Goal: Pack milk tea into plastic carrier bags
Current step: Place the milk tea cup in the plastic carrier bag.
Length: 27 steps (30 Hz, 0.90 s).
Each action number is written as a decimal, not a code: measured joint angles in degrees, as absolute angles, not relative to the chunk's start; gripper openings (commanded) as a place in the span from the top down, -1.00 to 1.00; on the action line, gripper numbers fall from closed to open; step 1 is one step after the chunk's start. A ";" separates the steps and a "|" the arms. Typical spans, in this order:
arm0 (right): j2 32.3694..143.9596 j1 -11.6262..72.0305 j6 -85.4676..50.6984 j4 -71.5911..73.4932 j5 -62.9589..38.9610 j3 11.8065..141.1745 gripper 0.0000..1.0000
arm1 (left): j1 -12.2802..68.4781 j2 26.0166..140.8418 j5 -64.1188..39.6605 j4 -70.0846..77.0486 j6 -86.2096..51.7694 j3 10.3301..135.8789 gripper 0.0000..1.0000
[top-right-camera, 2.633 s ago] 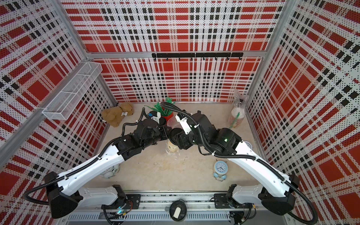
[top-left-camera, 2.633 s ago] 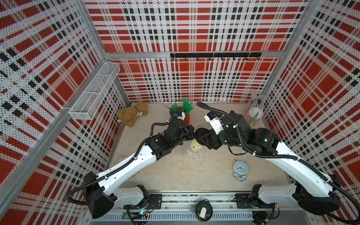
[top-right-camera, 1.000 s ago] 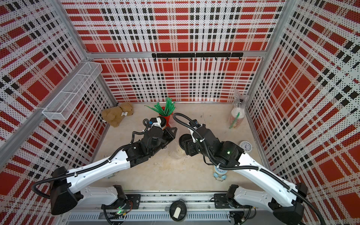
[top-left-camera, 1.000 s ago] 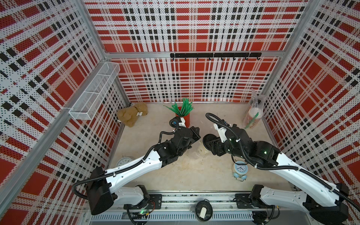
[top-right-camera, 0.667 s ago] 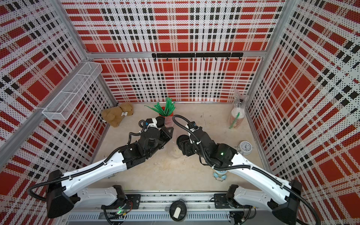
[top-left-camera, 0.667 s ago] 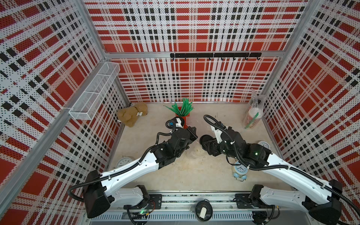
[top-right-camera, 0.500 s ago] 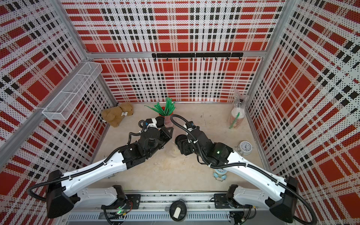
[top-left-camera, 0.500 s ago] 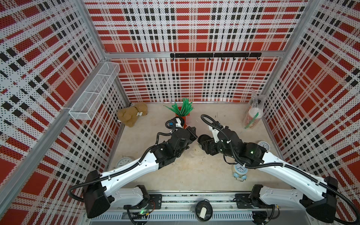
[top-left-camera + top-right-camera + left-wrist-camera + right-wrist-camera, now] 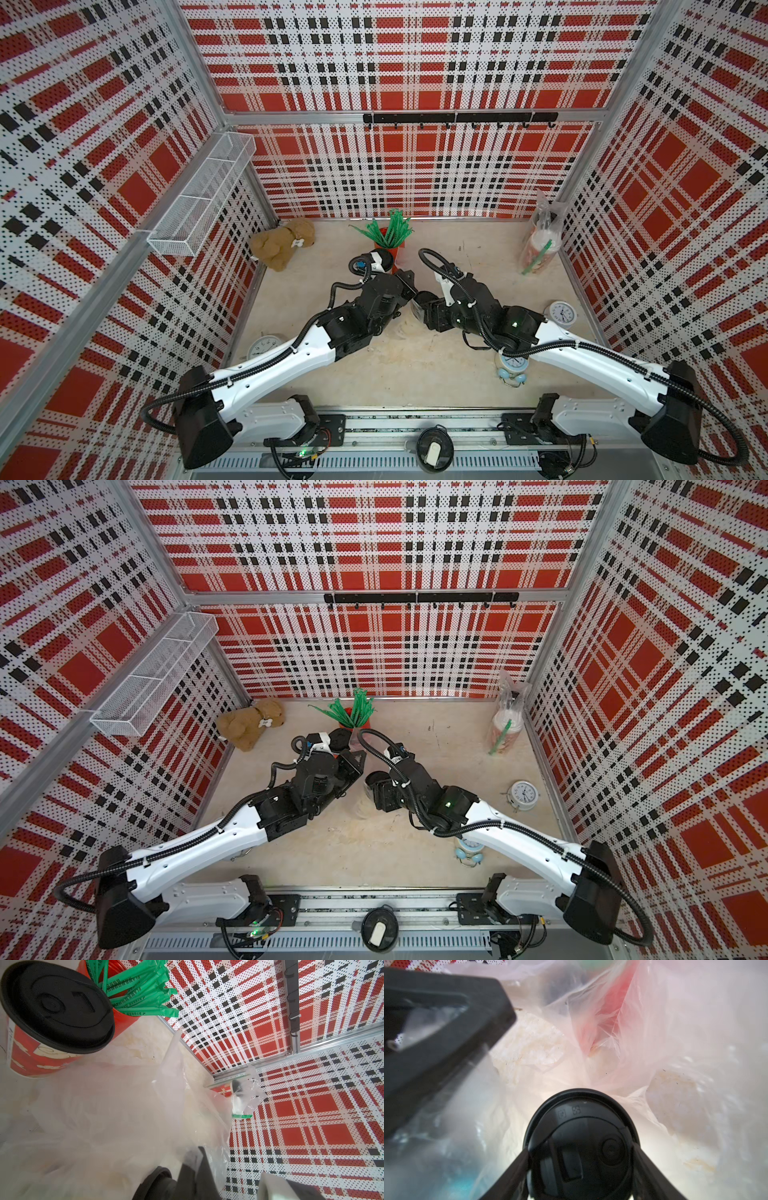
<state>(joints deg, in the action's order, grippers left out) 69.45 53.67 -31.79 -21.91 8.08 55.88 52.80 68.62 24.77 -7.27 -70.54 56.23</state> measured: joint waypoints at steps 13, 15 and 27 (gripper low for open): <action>75.22 53.74 -32.60 -19.73 6.63 56.51 0.78 | 52.53 67.72 24.95 -7.79 -70.59 55.57 1.00; 76.66 53.78 -32.12 -22.39 6.68 58.37 0.72 | 52.40 67.35 24.97 -7.97 -70.65 55.02 1.00; 78.13 57.71 -27.59 -43.31 10.24 71.11 0.15 | 51.44 62.96 25.93 -8.14 -71.26 50.59 1.00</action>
